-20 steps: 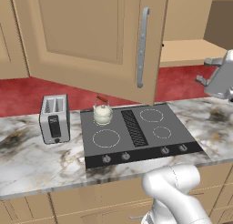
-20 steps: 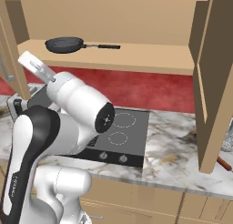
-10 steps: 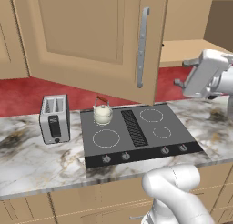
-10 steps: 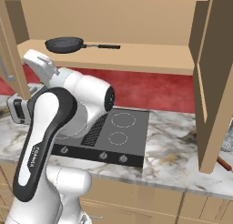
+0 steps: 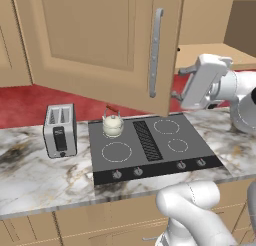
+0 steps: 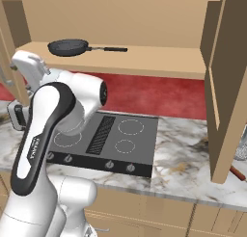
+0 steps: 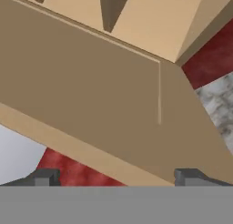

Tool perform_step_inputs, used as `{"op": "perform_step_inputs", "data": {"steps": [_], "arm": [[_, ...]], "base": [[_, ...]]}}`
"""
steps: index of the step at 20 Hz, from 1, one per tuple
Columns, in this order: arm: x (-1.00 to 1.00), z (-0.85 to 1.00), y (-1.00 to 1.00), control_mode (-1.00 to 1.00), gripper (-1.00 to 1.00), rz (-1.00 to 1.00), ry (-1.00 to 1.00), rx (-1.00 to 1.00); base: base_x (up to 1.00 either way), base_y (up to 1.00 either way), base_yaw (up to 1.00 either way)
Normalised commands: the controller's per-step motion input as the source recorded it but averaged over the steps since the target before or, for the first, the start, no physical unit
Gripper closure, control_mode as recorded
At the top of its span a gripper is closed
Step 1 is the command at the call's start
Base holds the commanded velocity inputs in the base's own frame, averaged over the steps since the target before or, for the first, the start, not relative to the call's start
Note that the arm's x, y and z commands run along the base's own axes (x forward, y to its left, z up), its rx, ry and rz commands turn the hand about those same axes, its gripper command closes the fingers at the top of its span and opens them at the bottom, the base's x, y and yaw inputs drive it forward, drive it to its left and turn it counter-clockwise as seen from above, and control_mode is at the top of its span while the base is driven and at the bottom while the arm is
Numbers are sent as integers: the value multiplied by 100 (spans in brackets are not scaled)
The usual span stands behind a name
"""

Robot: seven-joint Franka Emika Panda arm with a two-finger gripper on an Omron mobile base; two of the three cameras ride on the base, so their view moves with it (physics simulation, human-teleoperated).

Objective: Pick the pan from the cabinet and place it on the stove. Then turn on the stove burner for the pan.

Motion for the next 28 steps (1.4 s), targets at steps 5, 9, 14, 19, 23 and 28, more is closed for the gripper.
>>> {"op": "perform_step_inputs", "data": {"steps": [5,9,14,19,23,28], "arm": [[0,-2,65,-100,-100,11,6,0],[-12,-3,76,-100,-100,11,4,0],[-3,-21,99,-100,-100,14,6,0],[0,-28,100,-100,-100,17,4,0],[-3,-24,100,-100,-100,18,4,0],[-2,-17,100,-100,-100,19,5,0]], "base": [[0,0,0],[0,0,0],[0,0,0],[0,0,0],[0,0,0],[0,0,0]]}}
